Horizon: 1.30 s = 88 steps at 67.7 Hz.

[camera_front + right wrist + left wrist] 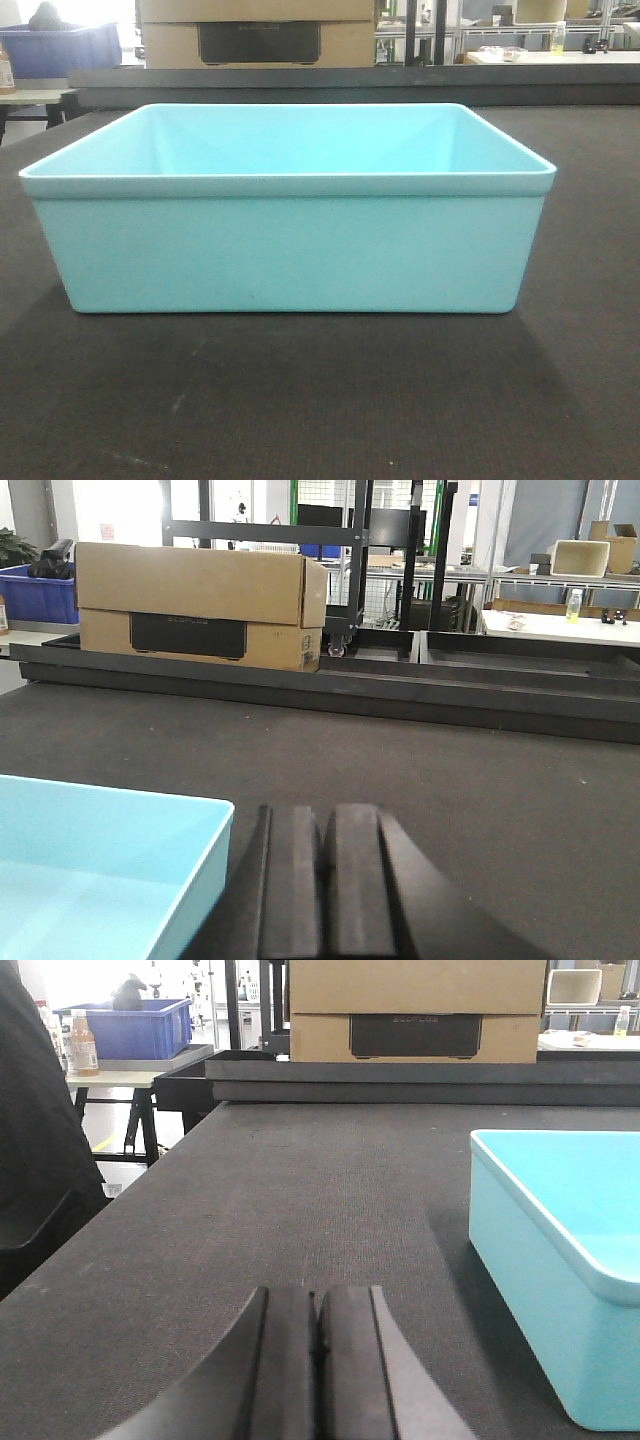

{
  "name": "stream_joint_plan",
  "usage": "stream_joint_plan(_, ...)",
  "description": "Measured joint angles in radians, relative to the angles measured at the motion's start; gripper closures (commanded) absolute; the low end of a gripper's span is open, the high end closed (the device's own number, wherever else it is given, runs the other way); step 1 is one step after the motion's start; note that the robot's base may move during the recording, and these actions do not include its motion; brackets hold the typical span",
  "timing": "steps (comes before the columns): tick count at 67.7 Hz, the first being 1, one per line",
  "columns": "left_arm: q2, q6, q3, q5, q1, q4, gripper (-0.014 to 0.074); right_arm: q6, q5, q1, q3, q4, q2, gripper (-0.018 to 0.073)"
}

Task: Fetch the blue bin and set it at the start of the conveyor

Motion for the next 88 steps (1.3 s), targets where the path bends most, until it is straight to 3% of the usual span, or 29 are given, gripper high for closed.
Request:
stream_joint_plan(38,0.000,0.000,0.000,-0.002,0.000,0.000,0.0707,0.000,-0.007,0.000,0.000,0.000,0.000,0.0721)
stream_joint_plan(42,0.000,0.000,0.000,-0.002,0.000,0.000,0.0707,-0.025,-0.004,-0.011,0.000,0.029,0.000,0.0721)
stream_joint_plan(51,0.000,0.000,0.000,-0.002,0.000,0.000,0.0707,-0.191,0.025,-0.088,0.020,0.182,-0.027,0.0721)
stream_joint_plan(67,0.000,0.000,0.000,-0.004,0.000,0.000,0.0707,-0.251,0.029,-0.221,0.201,0.234,-0.179,0.0721)
stream_joint_plan(88,0.000,0.000,0.000,-0.004,0.000,0.000,0.0707,-0.257,-0.075,-0.230,0.447,0.238,-0.326,0.0721)
